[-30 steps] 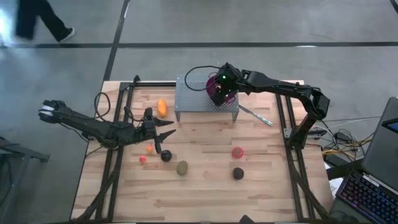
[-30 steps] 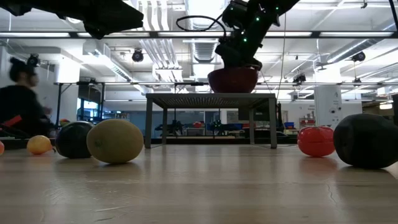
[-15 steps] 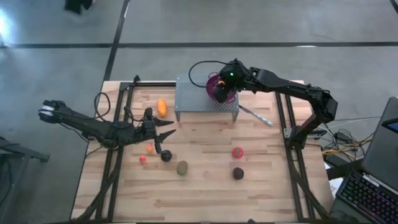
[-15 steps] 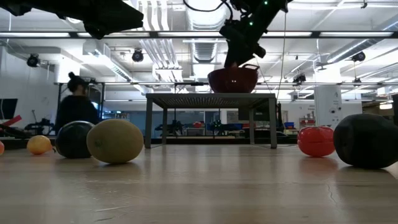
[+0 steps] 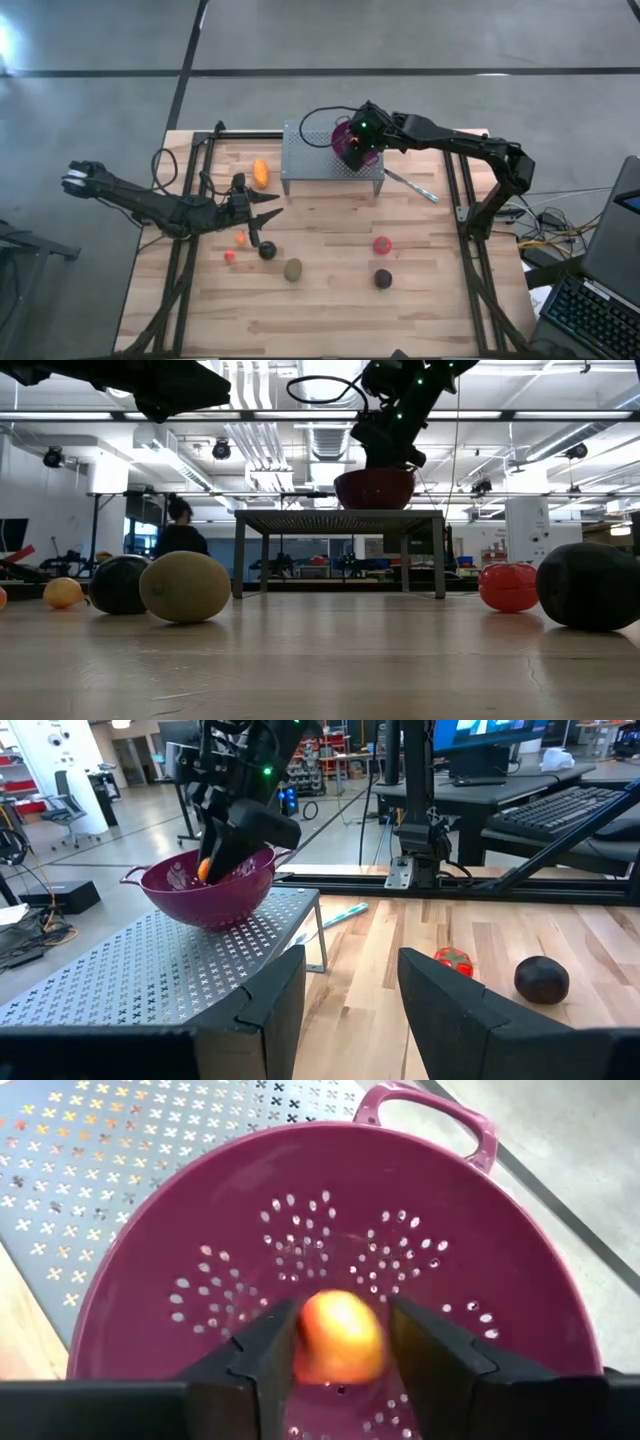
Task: Pick & Place Fruit
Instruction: Put the pear into the purple strainer bowl on the shelf, then put the tomato into the purple strainer bowl on the shelf
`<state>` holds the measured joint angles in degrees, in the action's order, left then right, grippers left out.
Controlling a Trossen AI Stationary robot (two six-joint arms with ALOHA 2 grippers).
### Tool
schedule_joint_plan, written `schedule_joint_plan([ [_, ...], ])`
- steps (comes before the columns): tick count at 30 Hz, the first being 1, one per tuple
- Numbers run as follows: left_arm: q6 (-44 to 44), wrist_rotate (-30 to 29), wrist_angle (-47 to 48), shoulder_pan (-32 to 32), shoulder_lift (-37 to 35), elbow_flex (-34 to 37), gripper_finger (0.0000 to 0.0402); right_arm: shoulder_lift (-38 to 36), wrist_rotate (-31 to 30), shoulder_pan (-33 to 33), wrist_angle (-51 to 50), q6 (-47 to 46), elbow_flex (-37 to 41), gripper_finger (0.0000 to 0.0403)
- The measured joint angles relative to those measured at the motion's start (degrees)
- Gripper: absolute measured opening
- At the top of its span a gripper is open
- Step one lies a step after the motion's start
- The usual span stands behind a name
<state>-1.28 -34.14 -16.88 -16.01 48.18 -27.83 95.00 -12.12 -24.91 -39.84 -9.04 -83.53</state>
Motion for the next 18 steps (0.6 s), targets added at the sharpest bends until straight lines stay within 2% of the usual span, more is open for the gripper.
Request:
schedule_joint_plan([
  [10, 0.0, 0.0, 0.0, 0.0, 0.02, 0.0, 0.0168, 0.0, 0.01, -0.02, -0.3, 0.03, -0.47, 0.0204],
  [18, 0.0, -0.01, 0.0, 0.02, 0.0, 0.0, 0.0168, -0.11, 0.0, 0.05, -0.72, 1.33, -4.93, 0.0184],
])
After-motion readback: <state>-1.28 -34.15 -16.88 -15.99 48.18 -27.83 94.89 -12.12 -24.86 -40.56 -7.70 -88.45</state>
